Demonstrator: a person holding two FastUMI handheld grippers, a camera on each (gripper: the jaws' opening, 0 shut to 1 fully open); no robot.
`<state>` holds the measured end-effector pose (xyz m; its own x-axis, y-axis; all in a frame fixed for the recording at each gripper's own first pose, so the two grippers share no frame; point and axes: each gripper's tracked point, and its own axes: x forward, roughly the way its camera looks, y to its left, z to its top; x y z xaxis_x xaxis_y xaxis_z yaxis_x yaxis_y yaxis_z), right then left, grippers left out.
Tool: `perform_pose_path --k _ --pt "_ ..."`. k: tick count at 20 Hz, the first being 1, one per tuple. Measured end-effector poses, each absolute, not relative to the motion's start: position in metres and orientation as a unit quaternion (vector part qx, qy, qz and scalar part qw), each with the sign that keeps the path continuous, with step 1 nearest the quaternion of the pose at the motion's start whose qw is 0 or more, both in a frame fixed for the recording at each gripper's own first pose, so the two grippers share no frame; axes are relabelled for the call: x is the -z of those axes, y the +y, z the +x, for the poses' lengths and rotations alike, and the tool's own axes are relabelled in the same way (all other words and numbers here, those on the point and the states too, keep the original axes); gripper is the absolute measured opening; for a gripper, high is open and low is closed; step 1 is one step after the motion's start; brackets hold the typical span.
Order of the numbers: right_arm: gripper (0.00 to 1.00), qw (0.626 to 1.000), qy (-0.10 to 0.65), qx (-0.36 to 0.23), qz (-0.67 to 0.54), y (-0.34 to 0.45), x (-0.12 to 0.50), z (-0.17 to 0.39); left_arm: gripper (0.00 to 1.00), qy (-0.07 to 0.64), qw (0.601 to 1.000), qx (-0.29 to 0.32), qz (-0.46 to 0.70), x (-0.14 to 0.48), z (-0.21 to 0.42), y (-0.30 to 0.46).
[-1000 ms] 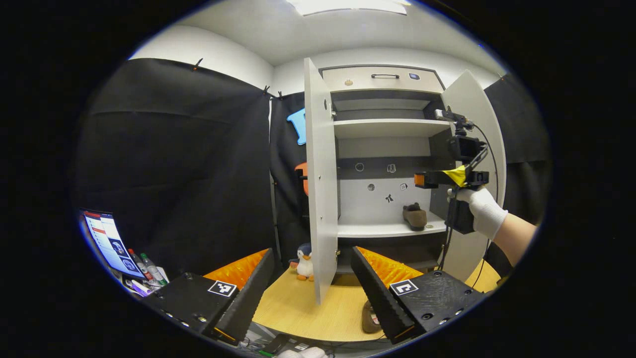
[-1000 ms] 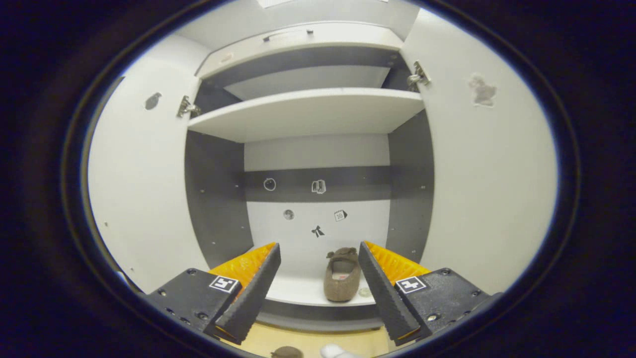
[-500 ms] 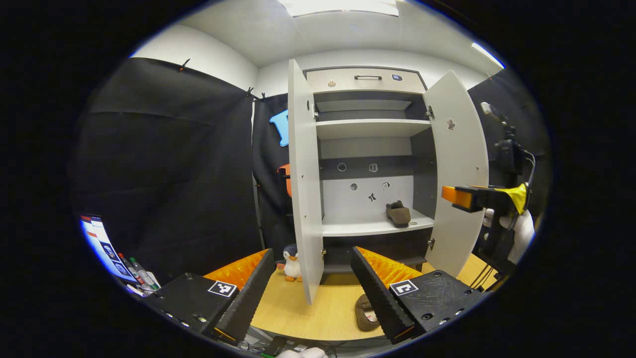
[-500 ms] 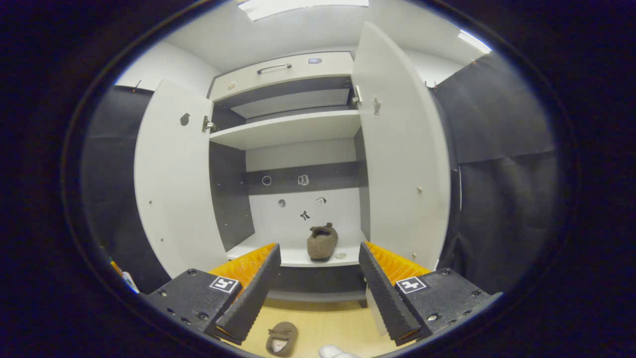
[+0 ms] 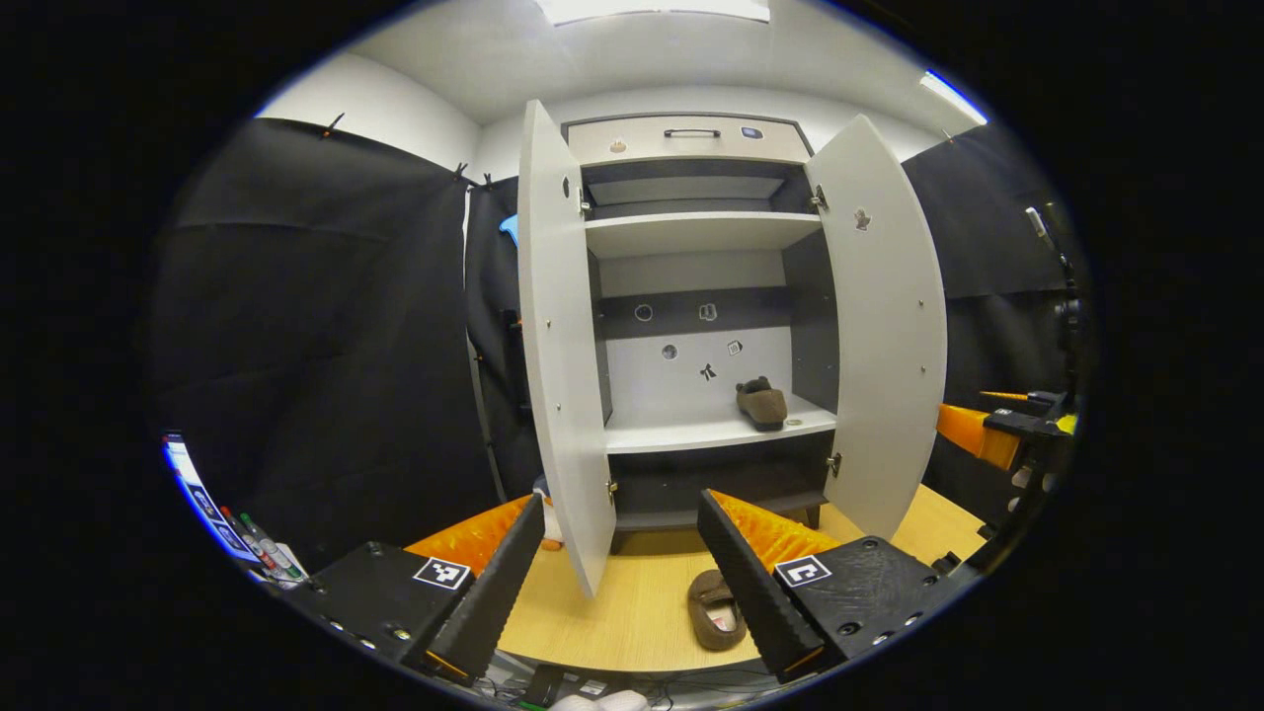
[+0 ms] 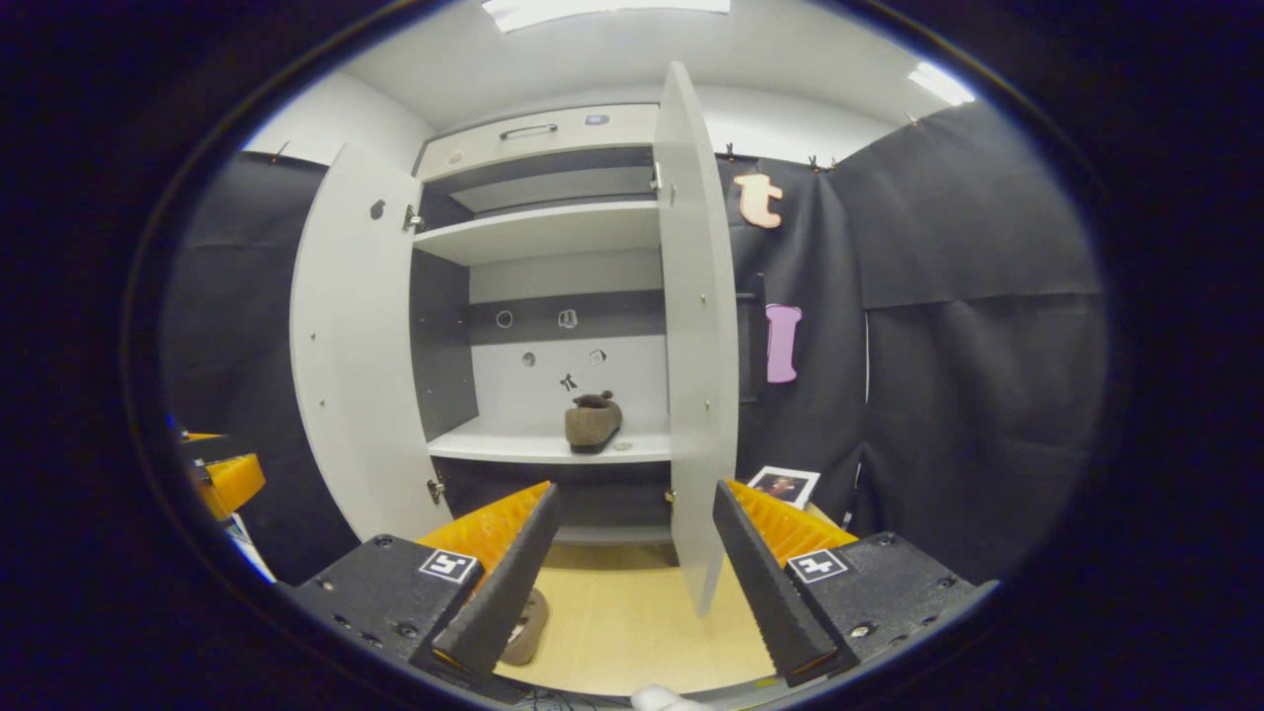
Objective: Grab one shoe with the right hand and put it into the shoe cabinet, grab the other shoe with the left hand and put it into the shoe cabinet; then close the right door with the right hand and the left door with the left hand.
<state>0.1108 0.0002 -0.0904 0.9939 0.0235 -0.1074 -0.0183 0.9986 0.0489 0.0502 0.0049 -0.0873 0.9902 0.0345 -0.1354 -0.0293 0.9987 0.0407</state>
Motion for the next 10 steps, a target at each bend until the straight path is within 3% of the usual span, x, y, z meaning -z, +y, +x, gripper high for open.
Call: perform_pose_path --k 5,10 --pt "0.99 0.997 0.071 -0.008 0.008 -0.004 0.095 0.109 0.96 0.111 0.994 0.012 0.013 0.146 0.072 -0.015" --pt "0.99 0.996 0.092 0.009 -0.007 -0.017 0.11 0.106 0.96 0.202 0.979 0.033 -0.009 0.246 0.088 -0.033"
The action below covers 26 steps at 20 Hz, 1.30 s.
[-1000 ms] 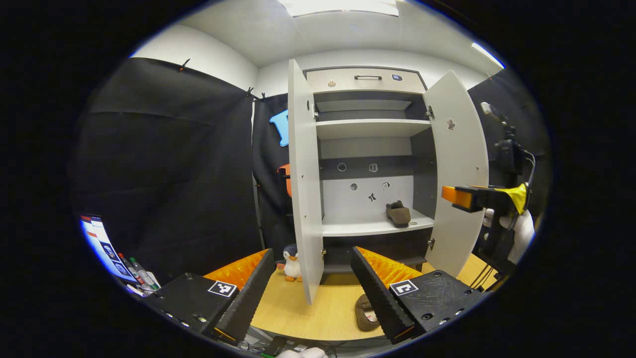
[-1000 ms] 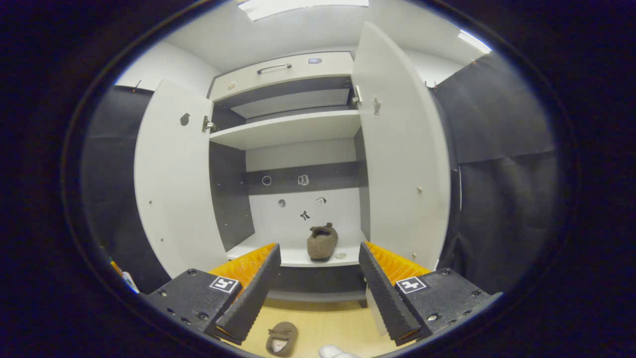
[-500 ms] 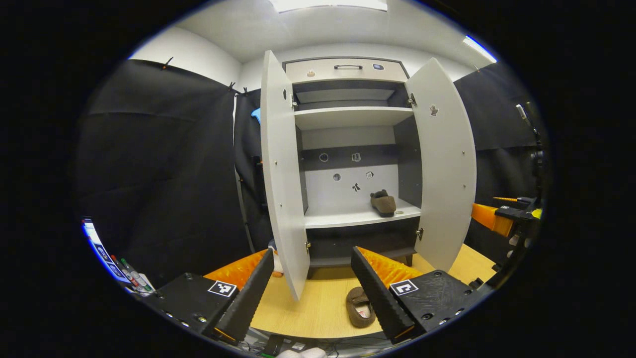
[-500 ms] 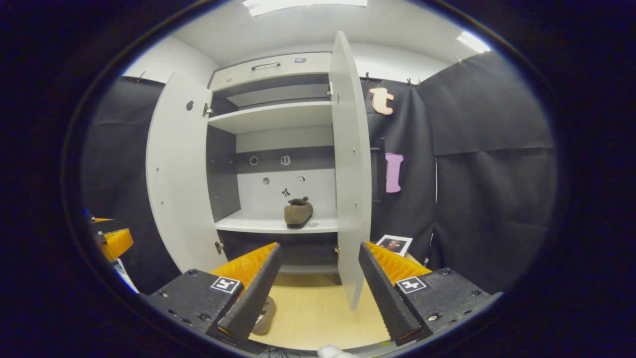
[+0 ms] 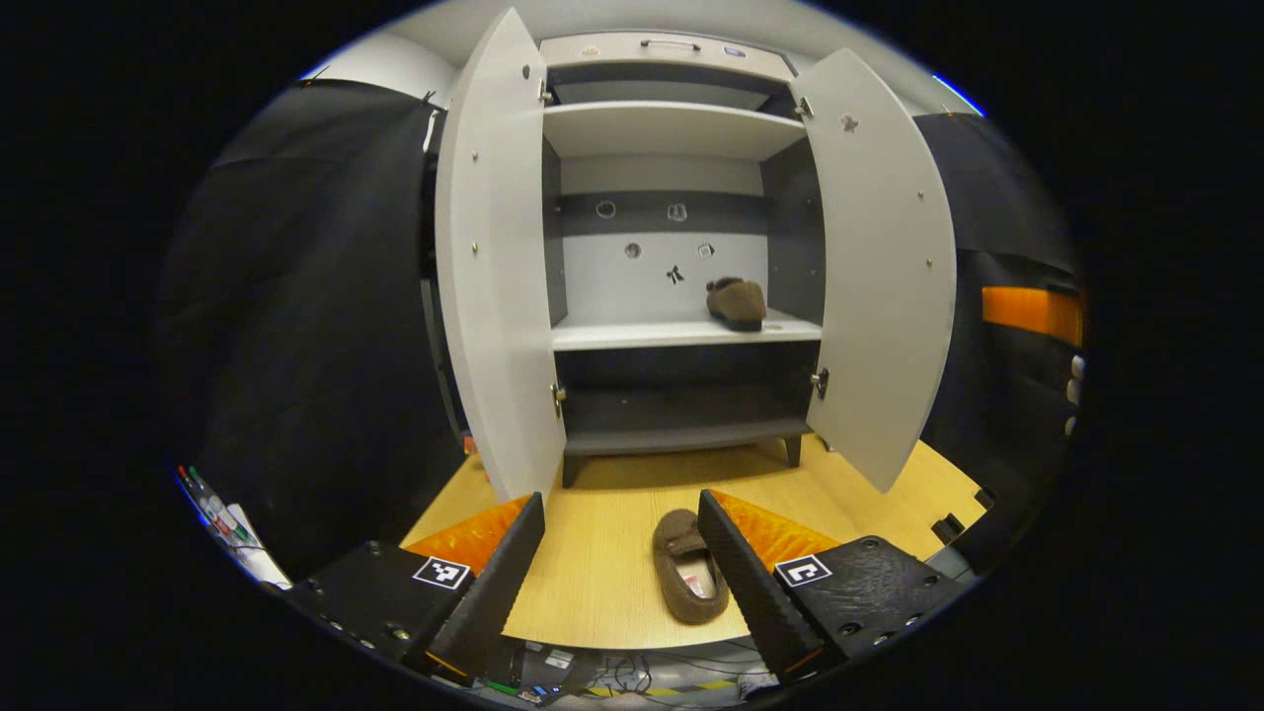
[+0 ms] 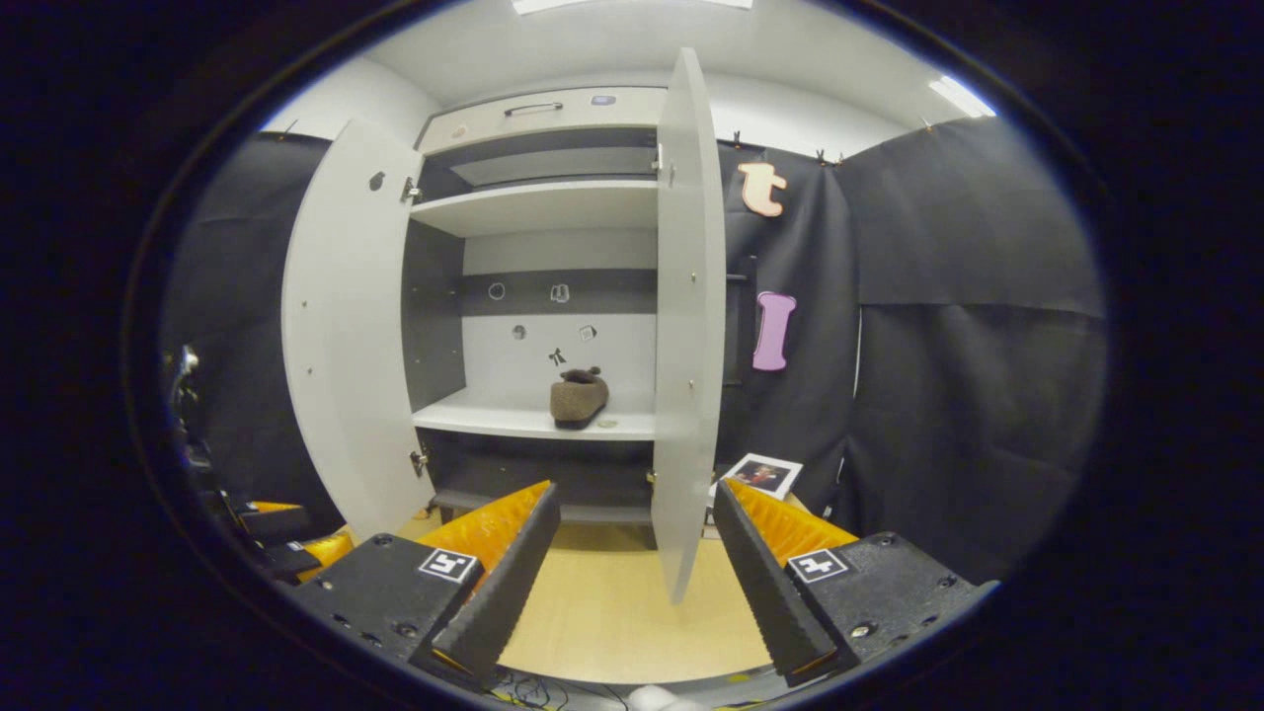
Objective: Grab one shoe with the right hand and put it into the shoe cabinet, grab the other shoe with the left hand and put it into the shoe cabinet; then close the right door with the right hand and the left door with the left hand.
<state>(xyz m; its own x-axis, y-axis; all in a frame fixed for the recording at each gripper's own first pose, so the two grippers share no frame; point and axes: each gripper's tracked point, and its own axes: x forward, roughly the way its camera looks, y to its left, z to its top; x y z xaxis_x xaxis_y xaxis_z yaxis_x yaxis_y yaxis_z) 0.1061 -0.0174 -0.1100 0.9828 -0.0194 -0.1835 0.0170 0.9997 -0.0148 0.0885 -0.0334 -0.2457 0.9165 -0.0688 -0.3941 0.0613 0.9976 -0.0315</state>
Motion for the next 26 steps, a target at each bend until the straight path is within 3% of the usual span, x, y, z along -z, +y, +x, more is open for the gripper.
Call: perform_pose_path --k 9,14,26 --pt "0.99 0.987 0.151 0.055 -0.01 -0.051 0.147 0.104 0.97 0.334 0.941 0.05 0.0 0.399 0.128 -0.063" --pt "0.99 0.982 0.172 0.072 -0.012 -0.064 0.161 0.112 0.97 0.382 0.923 0.055 0.008 0.451 0.147 -0.065" --pt "0.99 0.976 0.205 0.074 -0.009 -0.069 0.179 0.138 0.95 0.385 0.92 0.065 0.026 0.501 0.217 -0.073"
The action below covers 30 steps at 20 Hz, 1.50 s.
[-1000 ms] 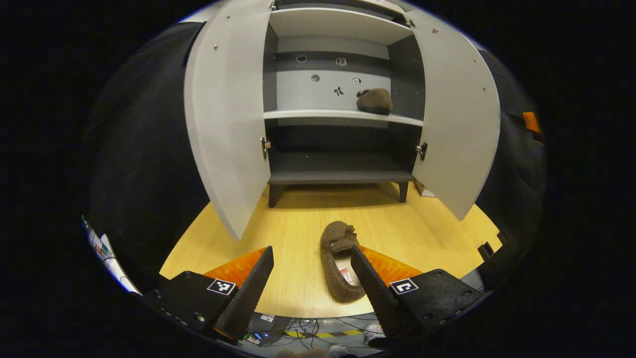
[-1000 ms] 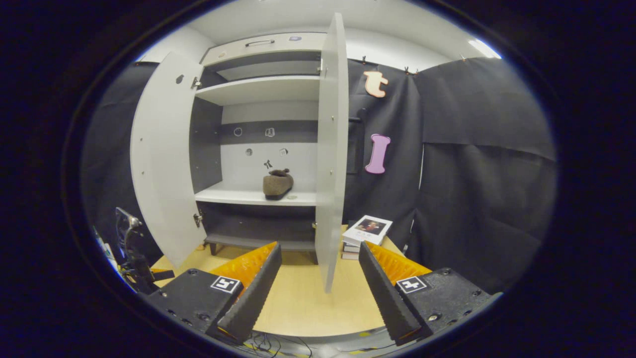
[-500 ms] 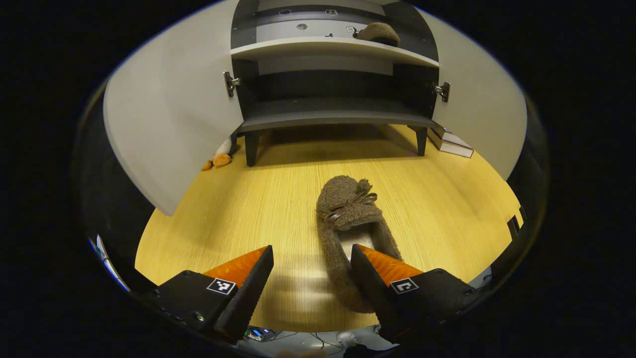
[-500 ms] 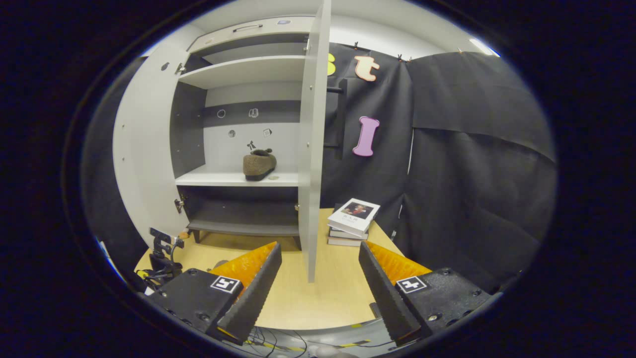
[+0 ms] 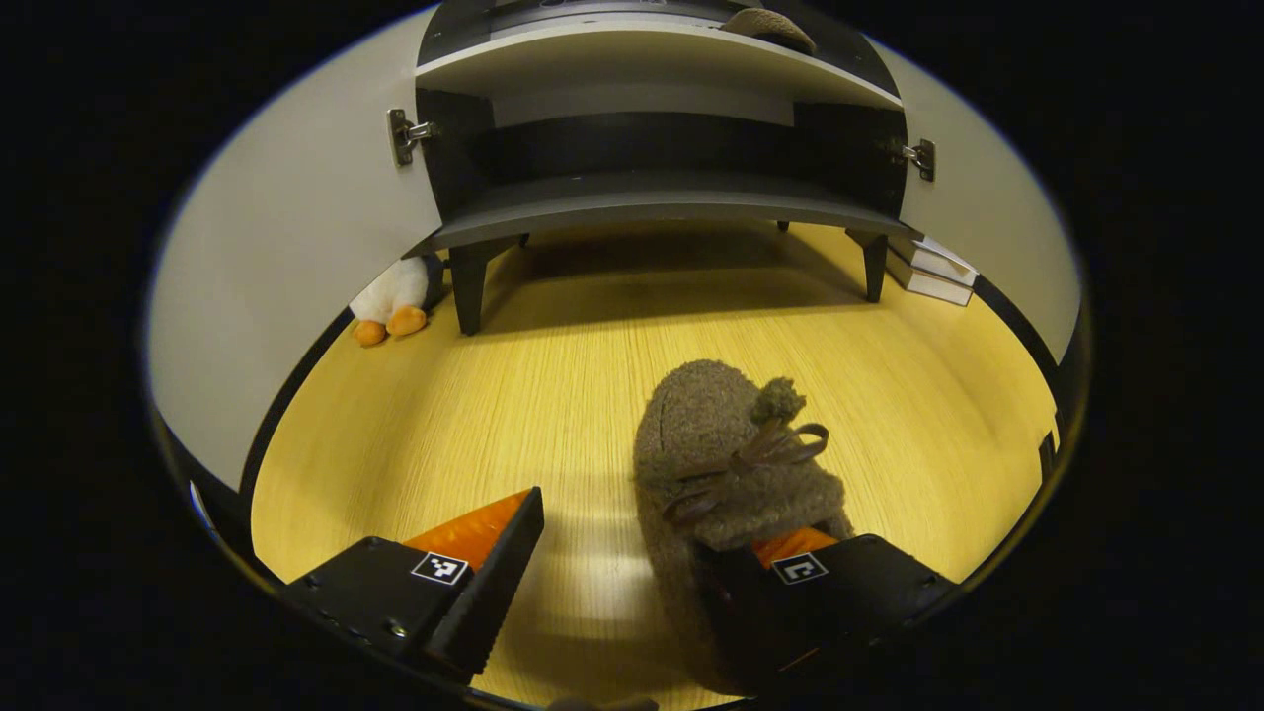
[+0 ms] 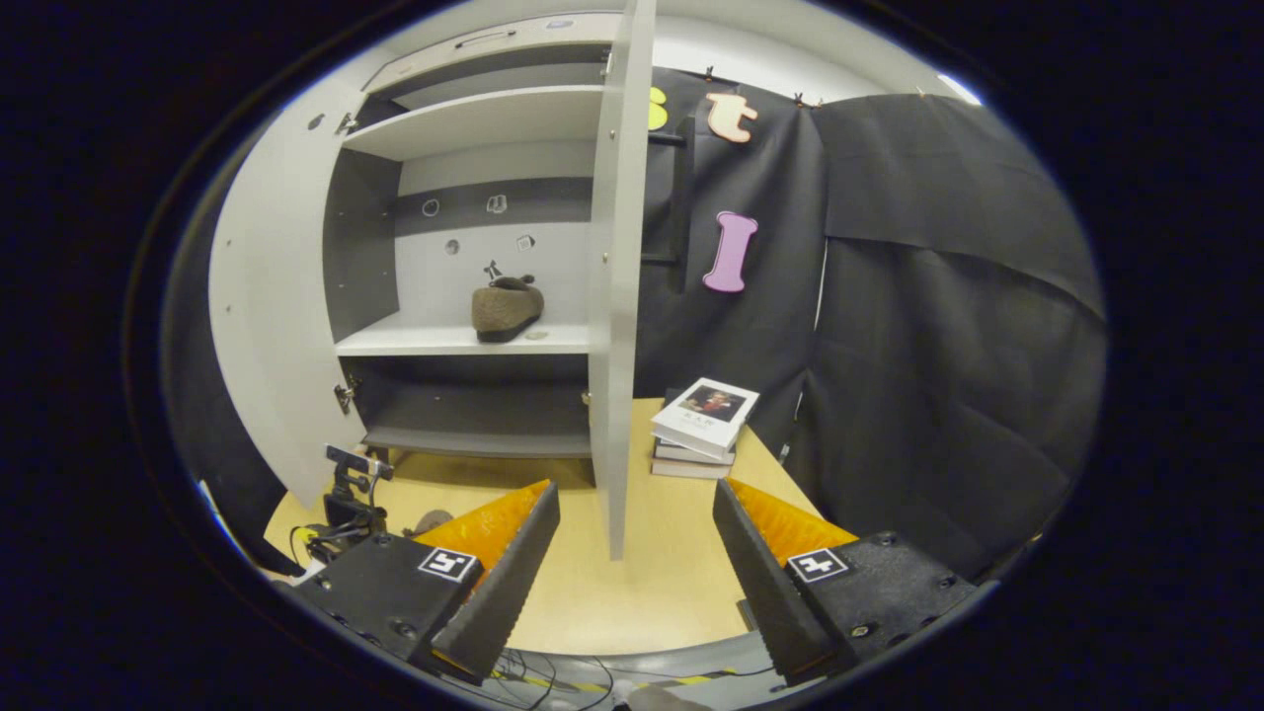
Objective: Grab one shoe with the right hand and put it into the shoe cabinet, grab the other shoe with the left hand and put it into the shoe cabinet; then close the right door with the right hand and the left door with the left hand.
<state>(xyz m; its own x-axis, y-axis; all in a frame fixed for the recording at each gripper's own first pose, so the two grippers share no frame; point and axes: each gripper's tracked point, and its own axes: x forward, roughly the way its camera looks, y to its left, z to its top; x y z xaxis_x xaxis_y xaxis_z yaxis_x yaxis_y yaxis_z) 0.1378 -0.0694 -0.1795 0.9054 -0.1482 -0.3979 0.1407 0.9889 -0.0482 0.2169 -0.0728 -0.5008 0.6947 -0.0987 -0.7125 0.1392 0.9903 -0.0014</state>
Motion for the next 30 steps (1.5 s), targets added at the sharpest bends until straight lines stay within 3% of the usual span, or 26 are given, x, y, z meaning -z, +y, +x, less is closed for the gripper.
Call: perform_pose_path --k 2,3,5,6,7,9,11,12,13,23,30 --pt "0.99 0.976 0.207 0.073 -0.008 -0.069 0.181 0.139 0.92 0.378 0.922 0.078 0.032 0.503 0.222 -0.08" --pt "0.99 0.975 0.208 0.073 -0.007 -0.07 0.182 0.138 0.8 0.379 0.92 0.093 0.027 0.504 0.221 -0.089" --pt "0.99 0.976 0.206 0.072 -0.004 -0.069 0.181 0.137 0.21 0.377 0.92 0.098 0.041 0.5 0.222 -0.093" --pt "0.99 0.976 0.203 0.071 -0.004 -0.069 0.178 0.136 0.29 0.375 0.921 0.086 0.059 0.503 0.225 -0.089" --pt "0.99 0.977 0.2 0.07 -0.005 -0.068 0.176 0.135 0.1 0.374 0.922 0.08 0.063 0.502 0.226 -0.086" --pt "0.99 0.979 0.193 0.07 -0.009 -0.067 0.17 0.133 0.02 0.38 0.92 0.079 0.057 0.504 0.225 -0.084" --pt "0.99 0.98 0.186 0.068 -0.01 -0.067 0.163 0.129 0.0 0.38 0.92 0.07 0.062 0.493 0.222 -0.079" --pt "0.99 0.981 0.182 0.068 -0.01 -0.067 0.16 0.126 0.1 0.373 0.923 0.07 0.065 0.483 0.222 -0.077" --pt "0.99 0.982 0.178 0.068 -0.009 -0.068 0.158 0.125 0.0 0.365 0.926 0.067 0.068 0.47 0.224 -0.073" --pt "0.99 0.989 0.139 0.055 0.006 -0.061 0.131 0.108 0.0 0.251 0.966 0.049 0.031 0.287 0.271 -0.054" --pt "0.99 0.991 0.128 0.047 0.014 -0.064 0.123 0.109 0.0 0.157 0.986 0.036 0.035 0.161 0.343 -0.059"
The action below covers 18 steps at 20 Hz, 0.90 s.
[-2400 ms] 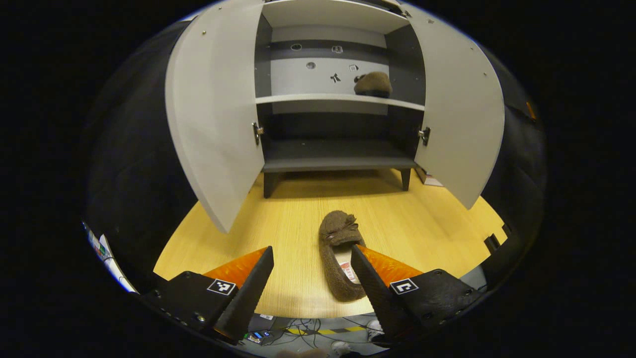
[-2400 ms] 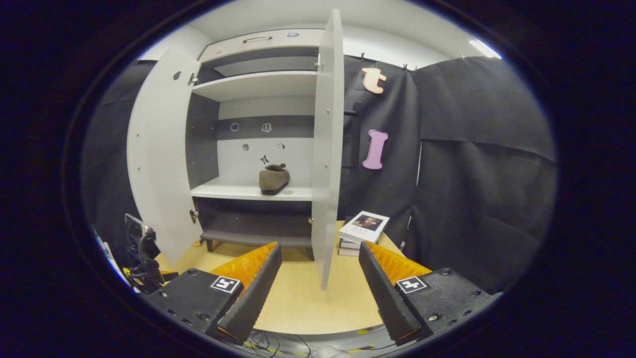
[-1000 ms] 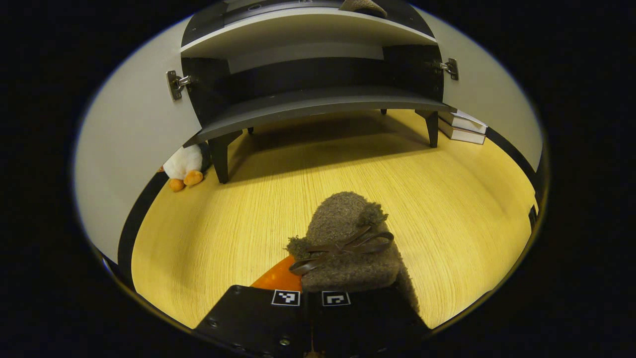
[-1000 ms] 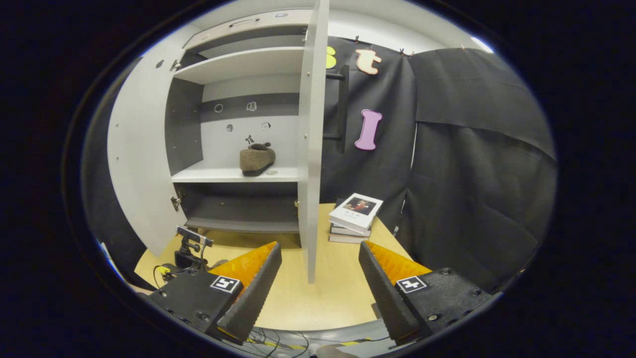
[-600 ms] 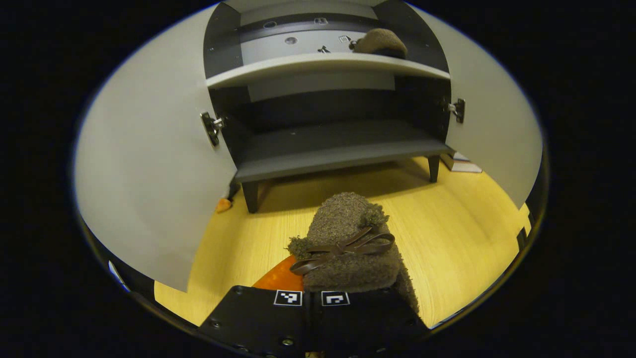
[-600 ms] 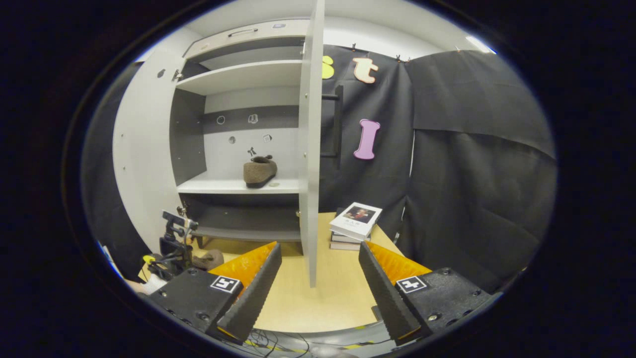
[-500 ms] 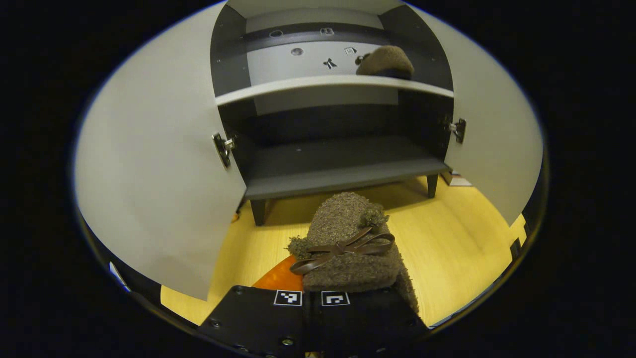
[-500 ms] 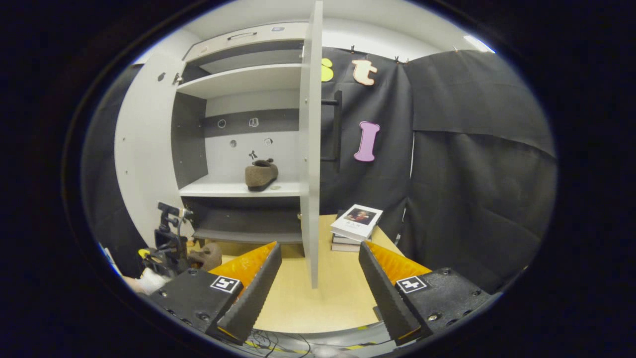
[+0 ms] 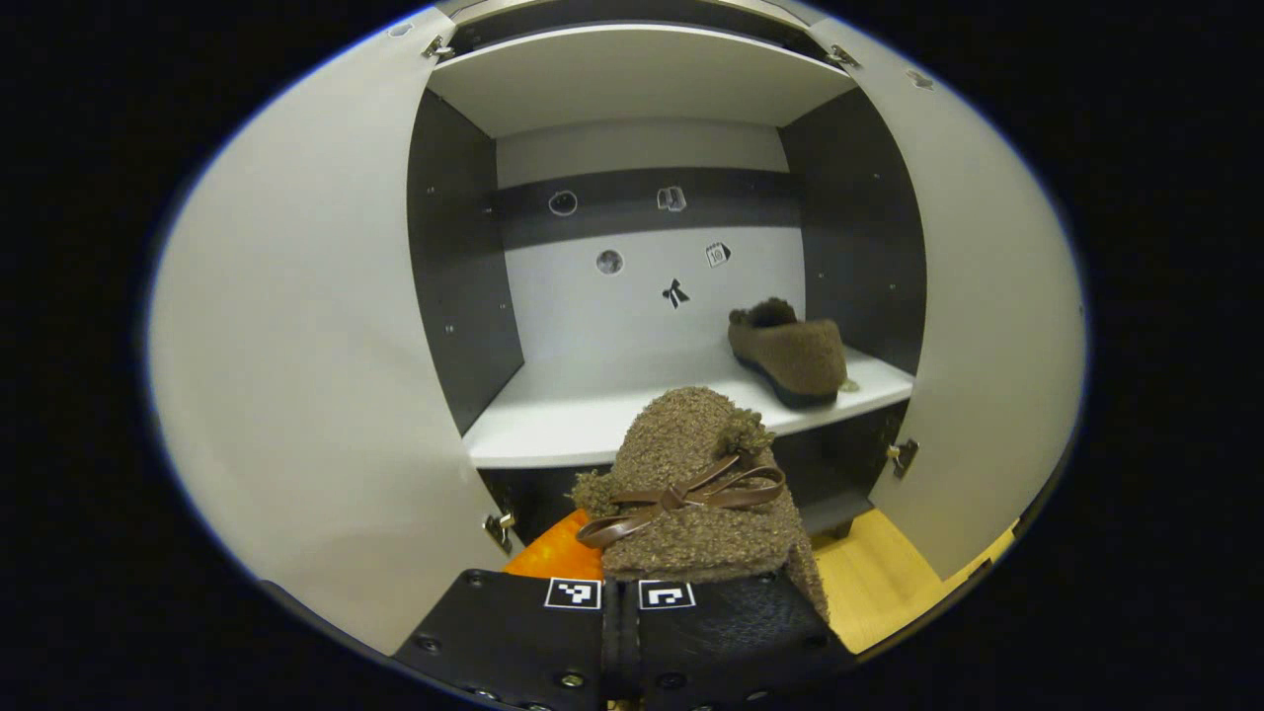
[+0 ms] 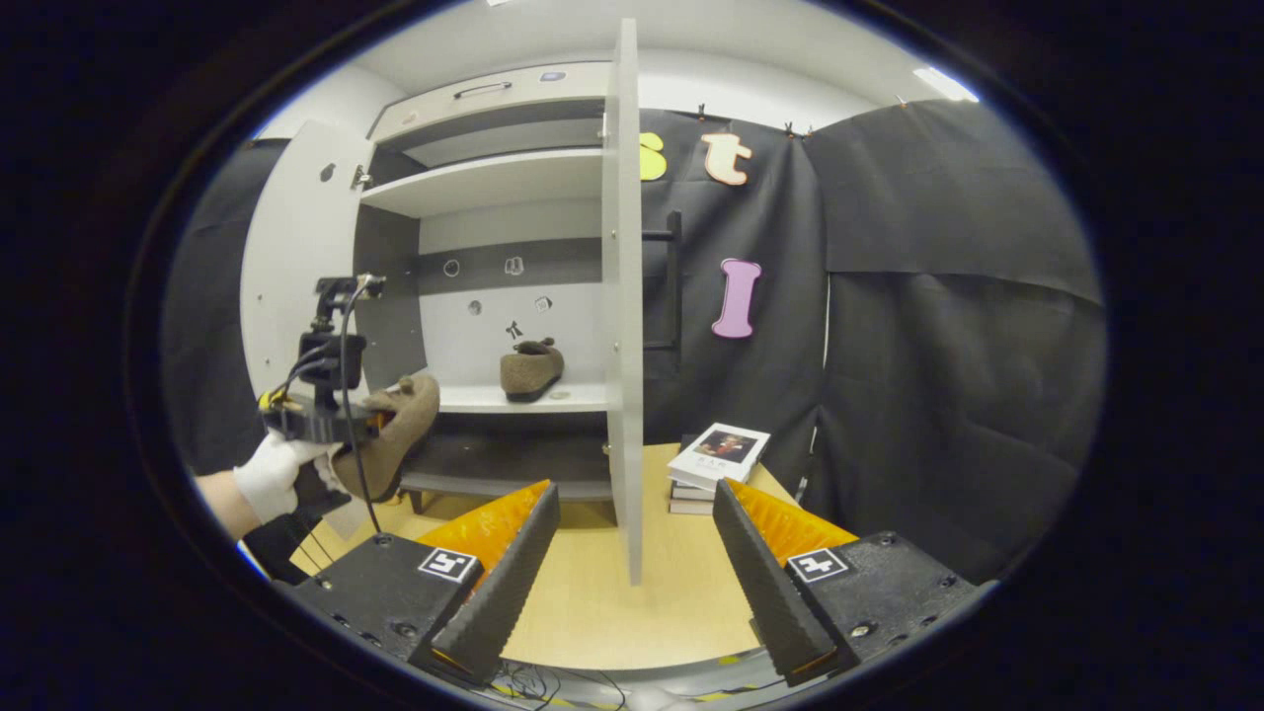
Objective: Grab one shoe with the right hand and put it into the shoe cabinet, grab the other shoe with the left hand and put it into the shoe cabinet; then close the right door with the right hand and the left door with the left hand.
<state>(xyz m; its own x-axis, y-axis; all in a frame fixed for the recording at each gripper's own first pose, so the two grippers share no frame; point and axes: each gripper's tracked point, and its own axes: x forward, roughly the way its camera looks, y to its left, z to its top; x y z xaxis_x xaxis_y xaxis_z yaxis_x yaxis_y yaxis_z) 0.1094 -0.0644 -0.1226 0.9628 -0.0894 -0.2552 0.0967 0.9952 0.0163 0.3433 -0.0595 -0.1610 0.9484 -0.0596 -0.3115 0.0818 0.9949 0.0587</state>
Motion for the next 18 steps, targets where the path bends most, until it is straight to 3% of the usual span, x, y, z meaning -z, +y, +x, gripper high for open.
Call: perform_pose_path --k 6,11,18 --pt "0.99 0.989 0.131 0.055 0.03 -0.079 0.122 0.118 0.0 0.116 0.991 0.018 0.059 0.105 0.424 -0.066" --pt "0.99 0.989 0.131 0.055 0.033 -0.088 0.121 0.122 0.0 0.11 0.991 -0.005 0.07 0.099 0.496 -0.073" --pt "0.99 0.987 0.147 0.065 0.023 -0.097 0.13 0.122 0.0 0.189 0.98 -0.016 0.06 0.151 0.562 -0.083"
